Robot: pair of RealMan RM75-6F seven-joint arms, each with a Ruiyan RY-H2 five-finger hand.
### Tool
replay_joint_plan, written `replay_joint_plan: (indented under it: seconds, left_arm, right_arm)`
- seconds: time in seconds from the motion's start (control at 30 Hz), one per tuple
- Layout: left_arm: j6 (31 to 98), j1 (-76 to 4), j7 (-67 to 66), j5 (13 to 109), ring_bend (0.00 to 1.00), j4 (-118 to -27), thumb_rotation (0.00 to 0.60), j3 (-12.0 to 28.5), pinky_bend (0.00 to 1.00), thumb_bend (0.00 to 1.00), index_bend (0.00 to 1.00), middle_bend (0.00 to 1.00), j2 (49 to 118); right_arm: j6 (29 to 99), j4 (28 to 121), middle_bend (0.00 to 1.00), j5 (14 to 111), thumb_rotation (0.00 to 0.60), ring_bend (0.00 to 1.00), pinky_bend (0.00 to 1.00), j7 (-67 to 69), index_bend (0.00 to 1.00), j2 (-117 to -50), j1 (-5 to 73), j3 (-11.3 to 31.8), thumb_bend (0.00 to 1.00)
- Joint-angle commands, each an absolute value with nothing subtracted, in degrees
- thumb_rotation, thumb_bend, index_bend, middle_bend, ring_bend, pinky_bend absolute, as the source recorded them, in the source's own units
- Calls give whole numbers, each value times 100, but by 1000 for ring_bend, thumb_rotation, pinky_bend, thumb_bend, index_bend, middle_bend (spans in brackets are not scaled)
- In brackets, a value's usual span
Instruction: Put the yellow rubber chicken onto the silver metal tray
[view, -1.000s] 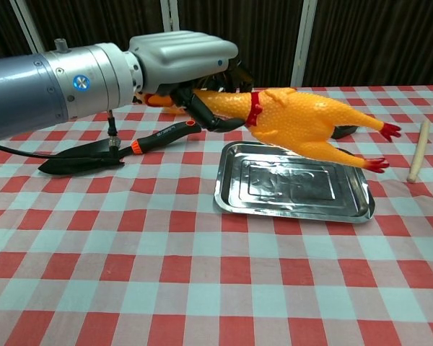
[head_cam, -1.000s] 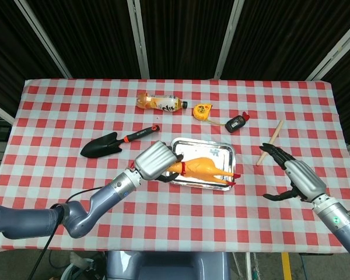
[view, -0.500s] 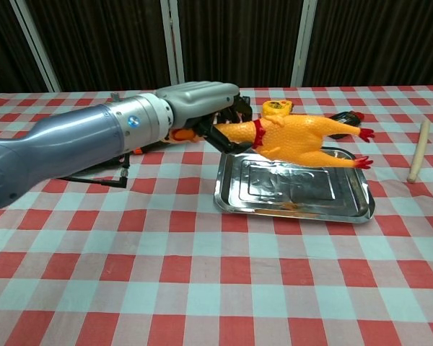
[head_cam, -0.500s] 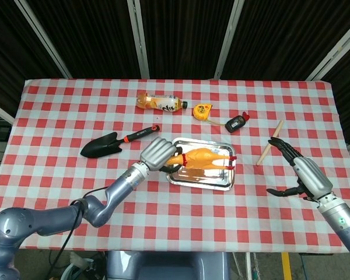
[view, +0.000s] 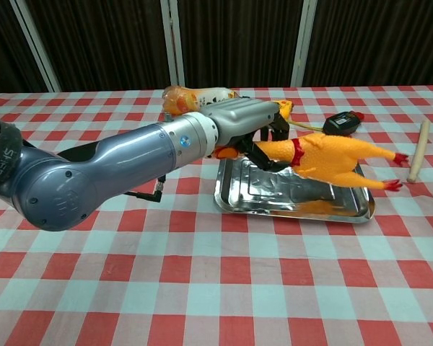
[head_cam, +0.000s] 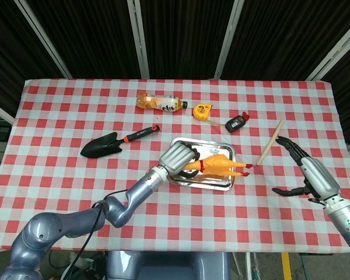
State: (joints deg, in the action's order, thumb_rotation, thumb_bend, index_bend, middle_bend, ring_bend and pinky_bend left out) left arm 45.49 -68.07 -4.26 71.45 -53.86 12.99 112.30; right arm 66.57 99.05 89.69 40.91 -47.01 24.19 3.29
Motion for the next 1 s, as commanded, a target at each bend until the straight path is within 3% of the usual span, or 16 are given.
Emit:
replay_joint_plan:
  seconds: [0.03, 0.3, 0.47, 0.53, 0.73, 0.87, 1.0]
  left_arm:
    - [4527, -6810, -579, 7114, 279, -5359, 600, 1330, 373, 305, 435, 352, 11240]
    - [4412, -6700, -929, 6895, 173, -5508, 600, 1388, 251, 269, 346, 243, 11121]
    - [4261, -6656, -1292, 6670, 6, -5668, 600, 1398, 62, 171, 36, 43, 10990]
    - [4268, -6630, -1432, 6596, 0, -5780, 600, 1411, 25, 147, 0, 5, 10924]
    - [4782, -6297, -1614, 6567, 0, -6653, 600, 1479, 0, 126, 0, 0, 10406]
    - [5461, -5772, -1919, 6682, 0, -7847, 600, 1372, 0, 126, 1, 0, 9514]
    - [6286, -5027, -2260, 6710, 0, -9203, 600, 1164, 0, 126, 27, 3, 8403]
  right_arm:
    - [6686, 9890, 14, 8986, 600, 0, 112, 4146, 0, -4695, 2396, 327, 146]
    - [6717, 9832, 17, 9048, 600, 0, 112, 4268, 0, -4738, 2380, 331, 146]
    - [6727, 9851, 17, 9022, 600, 0, 110, 4257, 0, -4737, 2367, 347, 147]
    - [6723, 9862, 17, 9024, 600, 0, 110, 4242, 0, -4736, 2364, 347, 147]
    - [6768, 9808, 17, 8951, 600, 0, 111, 4112, 0, -4785, 2330, 382, 147]
    - [6809, 9690, 17, 8865, 600, 0, 112, 4045, 0, -4895, 2309, 427, 158]
    - [6948, 9516, 18, 8646, 600, 0, 110, 3675, 0, -5087, 2236, 522, 233]
